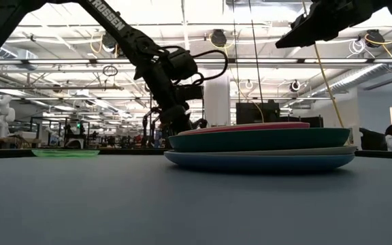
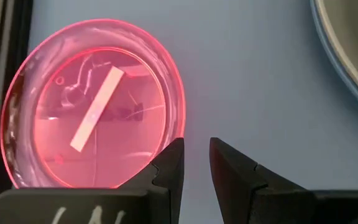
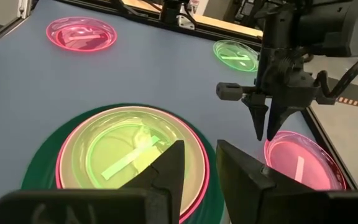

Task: Stack plastic plates
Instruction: Stack the top light pink plate on top of the light green plate

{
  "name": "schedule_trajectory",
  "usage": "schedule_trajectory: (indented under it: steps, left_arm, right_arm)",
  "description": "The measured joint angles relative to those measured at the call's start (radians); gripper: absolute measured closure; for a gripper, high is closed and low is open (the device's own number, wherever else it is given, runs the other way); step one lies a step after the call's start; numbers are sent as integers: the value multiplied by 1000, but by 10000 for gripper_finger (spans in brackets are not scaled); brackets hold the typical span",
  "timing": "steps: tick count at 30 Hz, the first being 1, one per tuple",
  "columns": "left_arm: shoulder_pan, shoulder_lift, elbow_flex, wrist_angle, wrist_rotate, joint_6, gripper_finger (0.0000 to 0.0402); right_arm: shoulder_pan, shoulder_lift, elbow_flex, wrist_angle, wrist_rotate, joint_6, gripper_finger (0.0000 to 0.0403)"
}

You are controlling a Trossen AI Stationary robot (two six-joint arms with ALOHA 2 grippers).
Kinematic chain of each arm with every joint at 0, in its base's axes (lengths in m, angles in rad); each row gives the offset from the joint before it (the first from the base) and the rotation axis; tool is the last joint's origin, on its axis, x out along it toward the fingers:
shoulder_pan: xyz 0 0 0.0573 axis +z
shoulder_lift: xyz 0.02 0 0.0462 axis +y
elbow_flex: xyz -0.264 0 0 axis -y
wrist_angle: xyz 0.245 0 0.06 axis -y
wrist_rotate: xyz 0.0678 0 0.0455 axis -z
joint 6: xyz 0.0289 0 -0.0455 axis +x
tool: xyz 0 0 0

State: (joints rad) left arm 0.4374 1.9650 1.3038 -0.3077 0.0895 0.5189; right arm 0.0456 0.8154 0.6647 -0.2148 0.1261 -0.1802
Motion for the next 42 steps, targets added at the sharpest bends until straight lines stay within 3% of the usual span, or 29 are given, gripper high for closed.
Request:
schedule_trajectory:
  steps: [17,22,24,29,38,42]
  left_arm:
    - [0,-1,0,20,-83,-49,322]
    - [0,-1,0,19,-90,-31,388]
    - [0,-1,0,26,-90,-55,390]
    - [0,-1,0,9,-90,-84,349]
    - [0,3,0,17,-60,-69,208]
    - [1,36,0,30,-52,-59,187]
  right_arm:
    - [0,0,0,0,0,-3,314]
    - [0,0,0,0,0,-3,314]
    - [0,0,0,0,0,-3,314]
    - [0,0,0,0,0,-3,314]
    - [0,0,0,-1,2,-3,314]
    - [0,0,0,-2,3,-4,314]
